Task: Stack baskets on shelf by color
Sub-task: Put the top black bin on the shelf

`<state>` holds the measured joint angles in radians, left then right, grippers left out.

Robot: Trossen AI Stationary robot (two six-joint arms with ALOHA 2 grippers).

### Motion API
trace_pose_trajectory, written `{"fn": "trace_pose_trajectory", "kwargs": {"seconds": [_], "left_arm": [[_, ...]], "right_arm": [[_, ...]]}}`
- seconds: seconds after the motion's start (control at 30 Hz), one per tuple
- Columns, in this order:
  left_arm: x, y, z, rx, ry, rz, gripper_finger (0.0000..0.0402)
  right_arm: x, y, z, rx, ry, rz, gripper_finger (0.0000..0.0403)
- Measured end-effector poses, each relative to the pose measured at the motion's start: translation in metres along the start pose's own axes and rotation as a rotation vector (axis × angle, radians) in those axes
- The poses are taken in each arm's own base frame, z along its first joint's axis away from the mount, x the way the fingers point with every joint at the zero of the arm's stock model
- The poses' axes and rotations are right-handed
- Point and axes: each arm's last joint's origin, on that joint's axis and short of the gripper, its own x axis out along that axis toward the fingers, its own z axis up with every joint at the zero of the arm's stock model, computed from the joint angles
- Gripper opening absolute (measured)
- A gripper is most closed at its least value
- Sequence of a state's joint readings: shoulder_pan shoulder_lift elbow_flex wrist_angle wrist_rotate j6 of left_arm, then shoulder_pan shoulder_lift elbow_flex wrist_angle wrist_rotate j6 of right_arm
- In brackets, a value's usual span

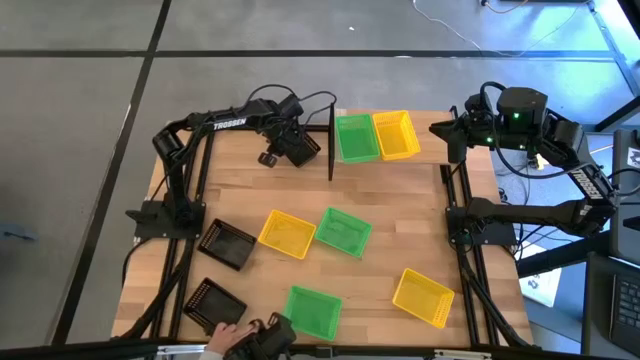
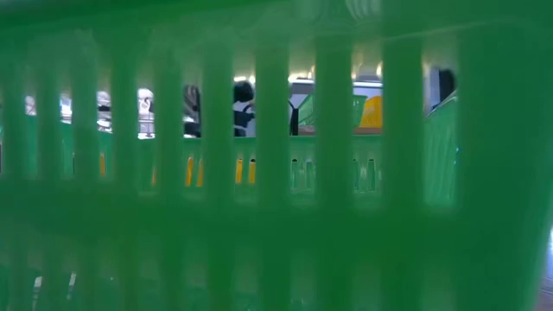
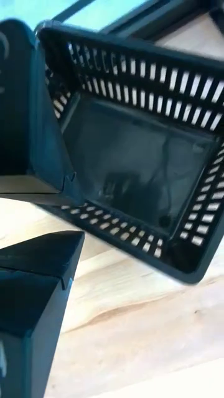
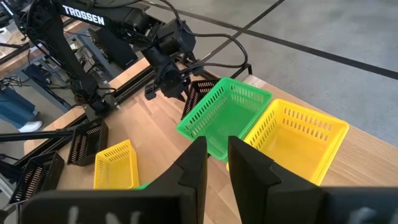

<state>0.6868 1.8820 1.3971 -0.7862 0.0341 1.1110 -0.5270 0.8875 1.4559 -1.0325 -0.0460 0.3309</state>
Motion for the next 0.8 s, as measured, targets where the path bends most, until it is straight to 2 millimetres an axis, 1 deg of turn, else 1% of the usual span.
{"fn": "trace_pose_trajectory", "kwargs": {"seconds": [0.8], "left_arm": [[0.0042,0.0013,-0.0013,0.023,0.001,-0.002,0.0069]], "right_arm": [[0.0001,0.0,0.0,0.0,0.001,0.0,0.0063]]}}
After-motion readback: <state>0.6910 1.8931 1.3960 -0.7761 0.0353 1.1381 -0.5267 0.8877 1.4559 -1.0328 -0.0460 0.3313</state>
